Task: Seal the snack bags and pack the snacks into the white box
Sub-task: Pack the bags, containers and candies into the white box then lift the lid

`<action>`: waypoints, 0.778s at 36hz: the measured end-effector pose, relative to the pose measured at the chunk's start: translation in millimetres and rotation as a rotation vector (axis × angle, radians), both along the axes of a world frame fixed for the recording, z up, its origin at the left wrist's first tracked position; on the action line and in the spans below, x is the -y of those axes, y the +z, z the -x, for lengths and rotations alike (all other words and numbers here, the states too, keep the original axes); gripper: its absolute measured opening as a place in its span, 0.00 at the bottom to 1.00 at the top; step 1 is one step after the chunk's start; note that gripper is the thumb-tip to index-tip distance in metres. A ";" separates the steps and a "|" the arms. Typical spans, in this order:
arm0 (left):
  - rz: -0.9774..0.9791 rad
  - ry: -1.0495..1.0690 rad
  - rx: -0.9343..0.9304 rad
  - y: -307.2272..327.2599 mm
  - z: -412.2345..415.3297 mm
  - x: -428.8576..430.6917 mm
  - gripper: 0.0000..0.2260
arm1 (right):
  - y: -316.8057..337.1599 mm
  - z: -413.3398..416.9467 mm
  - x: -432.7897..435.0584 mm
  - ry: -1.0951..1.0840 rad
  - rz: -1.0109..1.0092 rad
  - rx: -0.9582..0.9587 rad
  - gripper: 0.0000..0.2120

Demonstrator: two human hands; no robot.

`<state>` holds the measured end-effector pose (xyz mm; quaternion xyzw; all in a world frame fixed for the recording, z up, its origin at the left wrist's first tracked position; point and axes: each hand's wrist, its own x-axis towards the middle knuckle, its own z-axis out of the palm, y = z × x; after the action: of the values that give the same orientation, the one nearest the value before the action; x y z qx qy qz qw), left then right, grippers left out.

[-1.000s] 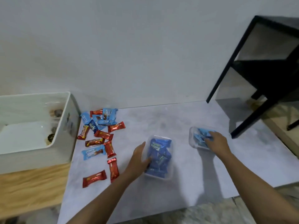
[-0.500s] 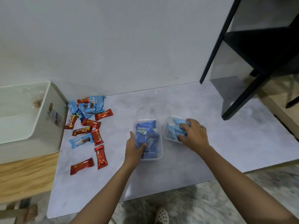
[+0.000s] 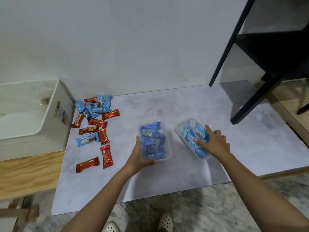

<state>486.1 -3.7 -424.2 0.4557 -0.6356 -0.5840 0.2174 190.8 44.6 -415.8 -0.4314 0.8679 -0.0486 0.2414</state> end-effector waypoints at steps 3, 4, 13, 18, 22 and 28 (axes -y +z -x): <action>-0.015 -0.005 -0.042 3.0 -1.8 -2.5 0.38 | -0.5 0.0 -2.9 -0.073 0.062 0.159 0.38; -0.002 -0.005 -0.038 2.4 -2.0 -3.2 0.39 | 0.8 -1.6 -3.6 -0.097 0.083 0.192 0.35; 0.068 -0.007 -0.046 2.3 -1.6 -5.3 0.34 | 4.1 -10.9 -7.9 -0.392 0.337 0.433 0.19; 0.118 0.010 -0.059 -1.6 2.3 -5.9 0.30 | 19.5 -17.2 2.7 -0.474 0.484 0.525 0.19; 0.154 0.025 -0.079 -7.9 5.3 -3.5 0.28 | 34.7 -35.0 16.2 -0.416 0.574 0.586 0.19; -0.017 0.095 -0.050 -16.5 4.0 4.2 0.28 | 34.5 -84.7 27.5 -0.262 0.514 0.590 0.19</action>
<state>482.2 -7.9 -440.7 0.4723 -0.6026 -0.5898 0.2568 275.6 17.1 -381.3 -0.3311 0.7686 -0.4156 0.3563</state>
